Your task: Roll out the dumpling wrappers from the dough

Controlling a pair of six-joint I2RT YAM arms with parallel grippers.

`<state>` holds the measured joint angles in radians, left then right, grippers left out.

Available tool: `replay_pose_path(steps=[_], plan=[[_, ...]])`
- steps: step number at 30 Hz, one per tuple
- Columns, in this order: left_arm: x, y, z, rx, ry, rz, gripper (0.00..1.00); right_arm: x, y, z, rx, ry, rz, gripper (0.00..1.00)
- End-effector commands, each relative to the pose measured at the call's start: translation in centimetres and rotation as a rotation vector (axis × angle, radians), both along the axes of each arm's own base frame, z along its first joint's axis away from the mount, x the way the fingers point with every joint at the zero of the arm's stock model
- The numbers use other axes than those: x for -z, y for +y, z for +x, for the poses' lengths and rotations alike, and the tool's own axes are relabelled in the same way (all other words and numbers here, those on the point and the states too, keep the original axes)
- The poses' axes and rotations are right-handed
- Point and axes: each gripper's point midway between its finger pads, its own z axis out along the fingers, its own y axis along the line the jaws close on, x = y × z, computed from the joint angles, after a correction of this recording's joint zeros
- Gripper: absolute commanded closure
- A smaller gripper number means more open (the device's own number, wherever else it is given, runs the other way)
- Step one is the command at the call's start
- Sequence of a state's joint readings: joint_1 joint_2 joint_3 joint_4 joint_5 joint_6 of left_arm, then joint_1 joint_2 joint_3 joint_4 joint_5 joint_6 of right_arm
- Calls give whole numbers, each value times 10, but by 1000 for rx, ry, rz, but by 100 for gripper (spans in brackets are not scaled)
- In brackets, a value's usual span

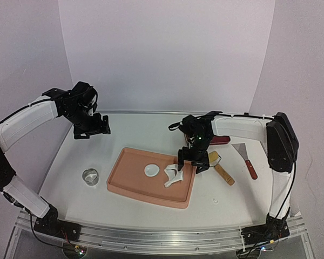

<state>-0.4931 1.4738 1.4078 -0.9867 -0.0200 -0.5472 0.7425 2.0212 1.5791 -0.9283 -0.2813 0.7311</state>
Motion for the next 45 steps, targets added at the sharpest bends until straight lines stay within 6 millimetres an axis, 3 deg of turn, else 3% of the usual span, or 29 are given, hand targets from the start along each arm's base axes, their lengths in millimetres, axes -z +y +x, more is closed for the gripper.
replay_pose_path(steps=[1, 4, 9, 15, 16, 22, 26, 31, 36, 41, 45], plan=[[-17, -1, -3, 9, -37, -28, 5, -22, -29, 8, 52, -83, -72, 21], [-11, -3, -7, 18, -18, -42, 5, -24, -52, -2, 70, -79, -131, 20], [-7, -34, -4, 118, 21, -129, 11, -42, -70, -16, 87, -106, -141, 16], [-3, -103, -6, 298, 47, -186, 16, -71, -48, -10, 77, -165, 19, 12], [3, -128, -12, 356, 71, -192, 20, -72, -44, -9, 78, -170, 42, 11], [23, -206, -31, 532, 143, -285, 32, -51, -39, -18, 103, -112, 75, 10], [38, -248, -42, 622, 197, -296, 37, -77, -18, -13, 101, -159, 226, 7], [55, -276, -41, 649, 234, -326, 38, -102, -3, -11, 66, -175, 329, 5], [65, -301, -36, 693, 258, -376, 40, -117, -6, -11, 74, -211, 352, 4], [81, -314, -37, 720, 292, -374, 40, -124, -1, -12, 65, -205, 393, 4], [90, -320, -38, 719, 307, -386, 41, -142, 8, -8, 48, -223, 444, 3]])
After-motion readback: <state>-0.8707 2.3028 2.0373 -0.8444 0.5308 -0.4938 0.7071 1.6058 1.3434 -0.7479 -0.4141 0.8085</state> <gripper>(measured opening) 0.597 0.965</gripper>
